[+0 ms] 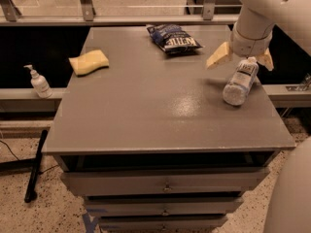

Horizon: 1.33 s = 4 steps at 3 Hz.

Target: Place blue plastic bottle upright

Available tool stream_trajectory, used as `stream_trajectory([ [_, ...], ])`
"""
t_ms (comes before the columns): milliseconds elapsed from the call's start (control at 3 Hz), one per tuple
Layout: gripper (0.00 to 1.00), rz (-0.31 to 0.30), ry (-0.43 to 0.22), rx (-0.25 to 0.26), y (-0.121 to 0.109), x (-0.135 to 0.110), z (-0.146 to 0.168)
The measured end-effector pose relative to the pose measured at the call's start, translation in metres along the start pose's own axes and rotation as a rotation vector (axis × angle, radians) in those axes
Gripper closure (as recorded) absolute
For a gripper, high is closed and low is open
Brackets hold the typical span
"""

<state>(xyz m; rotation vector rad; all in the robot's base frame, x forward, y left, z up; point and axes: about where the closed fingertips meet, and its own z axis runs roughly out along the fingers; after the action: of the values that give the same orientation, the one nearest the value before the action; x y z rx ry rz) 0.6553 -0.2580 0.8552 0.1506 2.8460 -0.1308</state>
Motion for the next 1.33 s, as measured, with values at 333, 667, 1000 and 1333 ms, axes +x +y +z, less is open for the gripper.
stream_trajectory([
  [333, 0.0, 0.083, 0.012, -0.004, -0.01, 0.002, 0.009],
  [667, 0.0, 0.161, 0.035, -0.013, -0.023, 0.005, 0.017],
  [1000, 0.0, 0.21, 0.066, -0.026, -0.028, 0.008, 0.022],
  [1333, 0.16, 0.218, 0.066, -0.029, -0.027, 0.005, 0.021],
])
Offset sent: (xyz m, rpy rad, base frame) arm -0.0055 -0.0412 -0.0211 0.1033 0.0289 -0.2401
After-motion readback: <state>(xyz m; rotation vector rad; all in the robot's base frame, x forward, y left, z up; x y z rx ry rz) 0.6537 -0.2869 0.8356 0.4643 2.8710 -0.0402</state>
